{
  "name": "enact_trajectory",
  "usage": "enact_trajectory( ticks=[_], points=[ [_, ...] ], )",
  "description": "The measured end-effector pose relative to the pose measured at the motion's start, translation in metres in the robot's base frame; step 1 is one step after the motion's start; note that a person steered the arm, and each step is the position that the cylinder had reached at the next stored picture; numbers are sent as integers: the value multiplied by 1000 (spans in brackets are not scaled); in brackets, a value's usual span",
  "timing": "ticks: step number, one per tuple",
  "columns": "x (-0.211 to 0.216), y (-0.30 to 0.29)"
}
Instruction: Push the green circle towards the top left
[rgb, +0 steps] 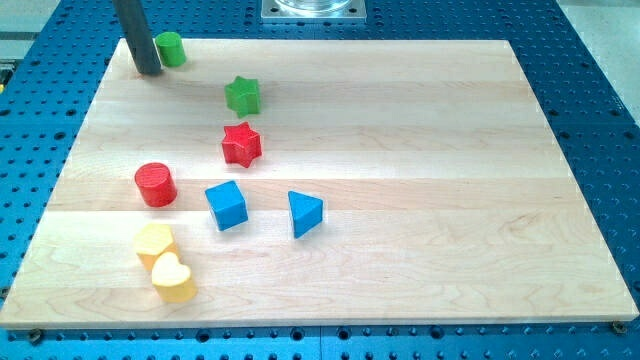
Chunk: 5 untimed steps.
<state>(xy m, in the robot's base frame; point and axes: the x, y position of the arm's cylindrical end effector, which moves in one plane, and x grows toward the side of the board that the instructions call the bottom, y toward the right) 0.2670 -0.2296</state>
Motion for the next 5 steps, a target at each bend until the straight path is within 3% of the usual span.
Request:
enact_trajectory(
  ticks=[2, 3, 4, 5],
  points=[
    [0, 22],
    [-39, -32],
    [-41, -31],
    [-75, -16]
  ],
)
